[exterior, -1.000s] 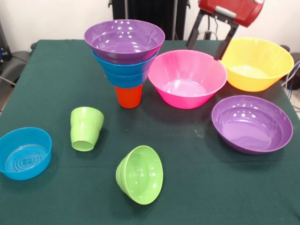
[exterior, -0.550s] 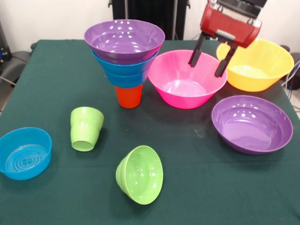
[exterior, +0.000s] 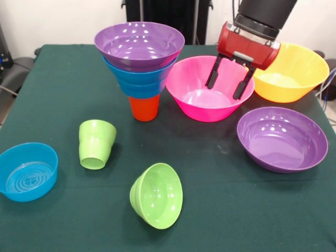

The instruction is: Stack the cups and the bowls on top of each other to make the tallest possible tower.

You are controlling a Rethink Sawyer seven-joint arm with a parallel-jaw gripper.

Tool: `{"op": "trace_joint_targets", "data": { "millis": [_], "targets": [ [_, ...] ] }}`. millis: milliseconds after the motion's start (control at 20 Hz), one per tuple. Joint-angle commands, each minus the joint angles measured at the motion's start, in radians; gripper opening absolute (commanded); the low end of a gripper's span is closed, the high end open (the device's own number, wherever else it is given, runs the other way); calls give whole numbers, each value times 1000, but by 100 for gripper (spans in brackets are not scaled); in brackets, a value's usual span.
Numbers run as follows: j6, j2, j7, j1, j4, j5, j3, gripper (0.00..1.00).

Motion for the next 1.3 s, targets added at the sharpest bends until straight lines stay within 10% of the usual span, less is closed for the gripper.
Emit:
{"op": "trace_joint_targets", "data": {
  "millis": [50,1300],
  "targets": [
    [-92,46,219,-5,61,61,117,100],
    [-77,84,177,13,94,163,158,100]
  ]
}}
